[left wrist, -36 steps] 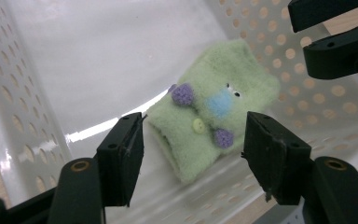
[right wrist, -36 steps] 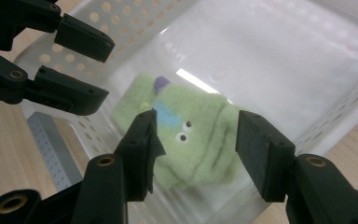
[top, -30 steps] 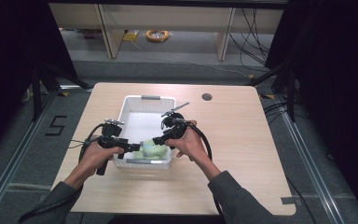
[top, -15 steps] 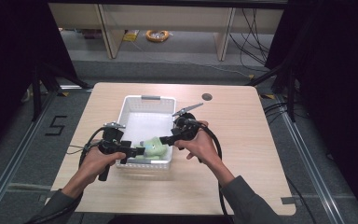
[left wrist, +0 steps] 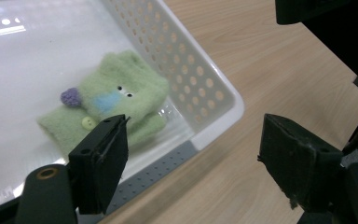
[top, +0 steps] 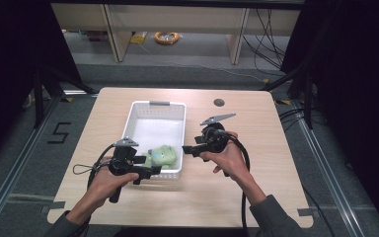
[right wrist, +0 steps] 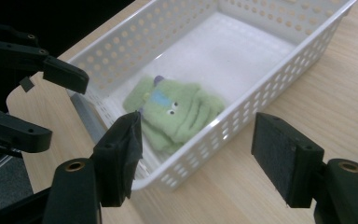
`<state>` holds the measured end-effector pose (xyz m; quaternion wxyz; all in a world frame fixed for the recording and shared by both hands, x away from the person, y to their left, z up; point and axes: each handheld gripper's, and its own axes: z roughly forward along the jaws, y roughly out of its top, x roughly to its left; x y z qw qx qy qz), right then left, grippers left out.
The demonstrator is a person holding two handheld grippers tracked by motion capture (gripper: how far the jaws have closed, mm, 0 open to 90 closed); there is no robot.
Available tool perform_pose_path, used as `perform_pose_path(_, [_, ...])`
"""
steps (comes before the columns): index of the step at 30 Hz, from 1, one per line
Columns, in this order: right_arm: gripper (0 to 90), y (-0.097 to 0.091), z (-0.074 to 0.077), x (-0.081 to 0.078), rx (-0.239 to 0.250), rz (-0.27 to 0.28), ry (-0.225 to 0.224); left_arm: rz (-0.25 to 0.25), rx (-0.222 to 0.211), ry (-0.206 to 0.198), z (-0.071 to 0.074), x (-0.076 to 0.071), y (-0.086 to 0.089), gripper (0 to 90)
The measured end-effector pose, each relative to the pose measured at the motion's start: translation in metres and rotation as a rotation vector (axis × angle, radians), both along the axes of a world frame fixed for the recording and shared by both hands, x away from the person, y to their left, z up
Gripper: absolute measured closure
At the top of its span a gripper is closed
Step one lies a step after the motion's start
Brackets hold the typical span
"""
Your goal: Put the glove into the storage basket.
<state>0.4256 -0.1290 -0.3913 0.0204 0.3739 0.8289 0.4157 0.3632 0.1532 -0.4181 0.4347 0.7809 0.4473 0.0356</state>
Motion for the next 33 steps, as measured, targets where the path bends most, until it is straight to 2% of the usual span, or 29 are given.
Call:
perform_pose_path(2, [34.4,-0.006,-0.001,-0.002,0.004,0.001,-0.013,-0.026,-0.001,-0.013,0.0,-0.006,-0.001,23.3])
perform_pose_path(7, [33.8,-0.017,-0.003,-0.008,0.014,-0.013,-0.009,-0.038,-0.012,-0.024,-0.003,-0.016,-0.007,23.3])
perform_pose_path(11, [33.5,-0.029,-0.006,-0.017,0.031,-0.029,-0.031,-0.062,-0.024,-0.021,-0.008,-0.026,-0.015,23.3])
perform_pose_path(13, [33.4,-0.032,-0.007,-0.019,0.031,-0.036,-0.032,-0.065,-0.022,-0.023,-0.01,-0.027,-0.017,23.3])
perform_pose_path(14, [33.3,-0.035,-0.009,-0.023,0.054,-0.037,-0.021,-0.068,-0.028,-0.022,-0.012,-0.03,-0.02,23.3])
perform_pose_path(16, [33.3,-0.038,-0.01,-0.025,0.058,-0.045,-0.018,-0.082,-0.029,-0.02,-0.013,-0.031,-0.021,23.3])
perform_pose_path(17, [33.3,-0.041,-0.012,-0.025,0.055,-0.04,-0.034,-0.083,-0.029,-0.023,-0.014,-0.033,-0.022,23.3])
perform_pose_path(19, [33.3,-0.045,-0.013,-0.028,0.052,-0.052,-0.035,-0.084,-0.034,-0.034,-0.015,-0.036,-0.024,23.3])
perform_pose_path(20, [33.2,-0.049,-0.016,-0.032,0.056,-0.057,-0.031,-0.088,-0.037,-0.056,-0.016,-0.039,-0.026,23.2])
perform_pose_path(21, [33.2,-0.049,-0.016,-0.032,0.056,-0.057,-0.031,-0.088,-0.037,-0.056,-0.016,-0.039,-0.026,23.2])
perform_pose_path(22, [33.2,-0.054,-0.02,-0.034,0.078,-0.049,-0.048,-0.098,-0.047,-0.066,-0.017,-0.041,-0.028,23.1])
perform_pose_path(23, [33.2,-0.054,-0.02,-0.034,0.078,-0.049,-0.048,-0.098,-0.047,-0.066,-0.017,-0.041,-0.028,23.1])
perform_pose_path(24, [33.1,-0.056,-0.022,-0.04,0.059,-0.079,-0.025,-0.107,-0.031,-0.069,-0.019,-0.044,-0.029,23.0])
perform_pose_path(26, [33.1,-0.058,-0.025,-0.039,0.066,-0.06,-0.041,-0.106,-0.036,-0.071,-0.02,-0.045,-0.03,23.0])
perform_pose_path(27, [33.1,-0.059,-0.026,-0.041,0.076,-0.068,-0.046,-0.114,-0.028,-0.075,-0.022,-0.046,-0.031,23.0])
perform_pose_path(28, [33.0,-0.062,-0.028,-0.043,0.059,-0.068,-0.058,-0.12,-0.026,-0.074,-0.023,-0.047,-0.032,23.0])
perform_pose_path(31, [32.7,-0.063,-0.031,-0.047,0.075,-0.072,-0.035,-0.128,-0.015,-0.075,-0.028,-0.049,-0.034,23.0])
perform_pose_path(33, [32.1,-0.064,-0.033,-0.05,0.069,-0.077,-0.045,-0.129,-0.01,-0.075,-0.03,-0.051,-0.034,23.0])
